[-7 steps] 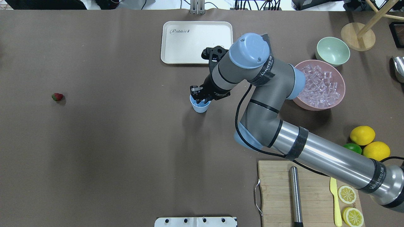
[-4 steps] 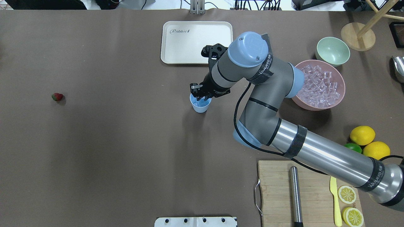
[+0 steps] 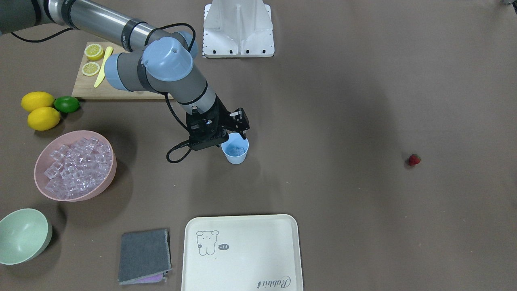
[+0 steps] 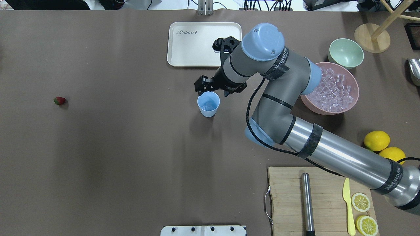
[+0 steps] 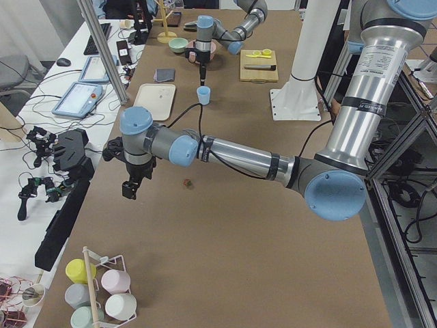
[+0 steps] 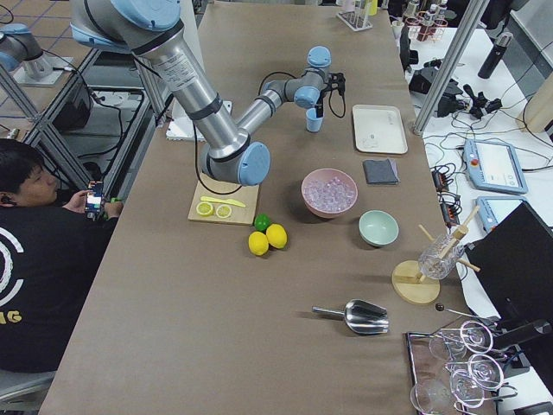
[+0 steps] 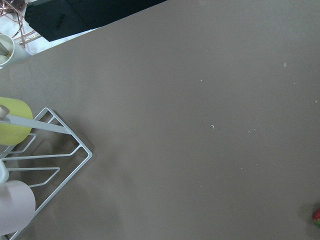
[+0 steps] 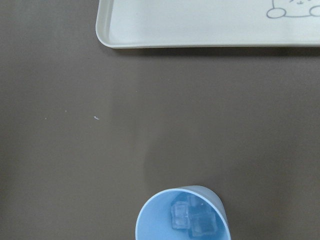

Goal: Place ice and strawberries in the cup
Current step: 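Withdraw the right gripper past the ice bowl while the left gripper approaches the strawberry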

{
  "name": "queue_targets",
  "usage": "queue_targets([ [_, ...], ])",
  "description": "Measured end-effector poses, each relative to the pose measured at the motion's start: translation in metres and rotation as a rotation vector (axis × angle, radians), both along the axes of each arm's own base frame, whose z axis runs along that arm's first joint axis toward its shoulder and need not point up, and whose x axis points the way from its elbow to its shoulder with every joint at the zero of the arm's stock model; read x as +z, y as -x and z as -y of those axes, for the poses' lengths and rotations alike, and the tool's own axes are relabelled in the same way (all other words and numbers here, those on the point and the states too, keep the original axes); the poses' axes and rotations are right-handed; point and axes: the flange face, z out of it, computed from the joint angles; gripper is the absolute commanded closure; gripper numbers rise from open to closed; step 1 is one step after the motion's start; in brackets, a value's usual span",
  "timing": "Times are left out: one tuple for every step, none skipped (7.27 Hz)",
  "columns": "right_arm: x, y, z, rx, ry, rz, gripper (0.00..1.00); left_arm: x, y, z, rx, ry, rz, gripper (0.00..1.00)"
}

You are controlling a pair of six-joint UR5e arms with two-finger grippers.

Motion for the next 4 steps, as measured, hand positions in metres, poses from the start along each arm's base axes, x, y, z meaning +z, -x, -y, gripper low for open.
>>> queue_targets([
  [0.003, -0.009, 0.006, 0.003, 0.007, 0.001, 0.00, -0.018, 0.000, -0.003, 0.003, -0.053, -0.004, 0.02],
  [0.008, -0.023, 0.014, 0.003, 0.018, 0.005, 0.00, -0.030, 0.001, -0.011, 0.002, -0.131, -0.005, 0.02],
  [0.020, -0.047, 0.024, 0.002, 0.023, 0.007, 0.00, -0.025, 0.003, -0.022, -0.007, -0.209, 0.006, 0.02],
  [0.039, -0.079, 0.036, -0.006, 0.013, 0.002, 0.00, -0.011, 0.002, -0.032, -0.029, -0.248, 0.027, 0.02],
])
